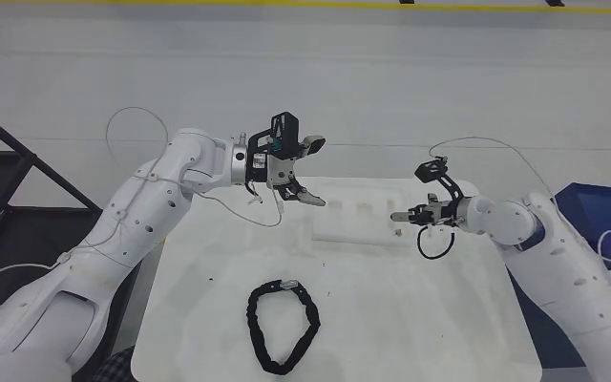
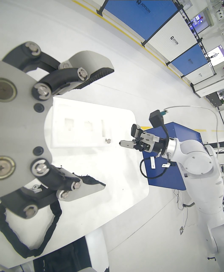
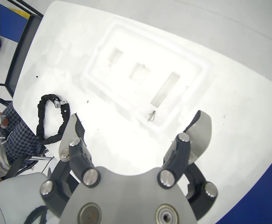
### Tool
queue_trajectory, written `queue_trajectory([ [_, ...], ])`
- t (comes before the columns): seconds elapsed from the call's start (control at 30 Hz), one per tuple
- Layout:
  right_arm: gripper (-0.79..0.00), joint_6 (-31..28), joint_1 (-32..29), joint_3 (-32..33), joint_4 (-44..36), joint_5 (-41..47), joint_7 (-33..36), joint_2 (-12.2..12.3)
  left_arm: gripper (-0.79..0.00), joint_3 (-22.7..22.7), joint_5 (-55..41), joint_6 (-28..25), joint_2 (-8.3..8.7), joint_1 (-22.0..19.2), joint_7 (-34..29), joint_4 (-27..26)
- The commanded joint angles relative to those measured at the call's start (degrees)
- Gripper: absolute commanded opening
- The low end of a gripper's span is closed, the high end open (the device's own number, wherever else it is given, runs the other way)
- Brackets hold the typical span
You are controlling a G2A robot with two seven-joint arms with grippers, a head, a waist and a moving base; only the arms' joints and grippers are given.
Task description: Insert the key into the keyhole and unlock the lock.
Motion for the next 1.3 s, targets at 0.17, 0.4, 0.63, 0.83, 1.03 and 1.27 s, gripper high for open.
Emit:
queue_trajectory([
  [0.17,0.000,6.11,4.01,-6.36,7.07,0.72,0.41,-3.10,0.000,0.00,-0.02,0.00,0.00,0.00,0.00,0.00],
  [0.4,0.000,9.04,5.75,-10.25,10.26,0.86,2.24,-5.28,0.000,0.00,-0.02,0.00,0.00,0.00,0.00,0.00],
  [0.63,0.000,10.02,6.86,-12.34,12.23,0.75,3.35,-6.80,0.000,0.00,-0.02,0.00,0.00,0.00,0.00,0.00],
  [0.83,-0.052,10.23,7.30,-12.95,14.41,1.18,3.16,-7.73,0.000,0.00,-0.02,0.00,0.00,0.00,0.00,0.00],
  [1.03,-0.157,10.51,7.83,-13.44,15.79,0.64,3.22,-8.49,0.000,0.00,-0.02,0.00,0.00,0.00,0.00,0.00],
  [1.27,-0.280,11.70,8.04,-14.02,16.77,-1.02,3.09,-9.21,0.000,0.00,-0.02,0.00,0.00,0.00,0.00,0.00],
])
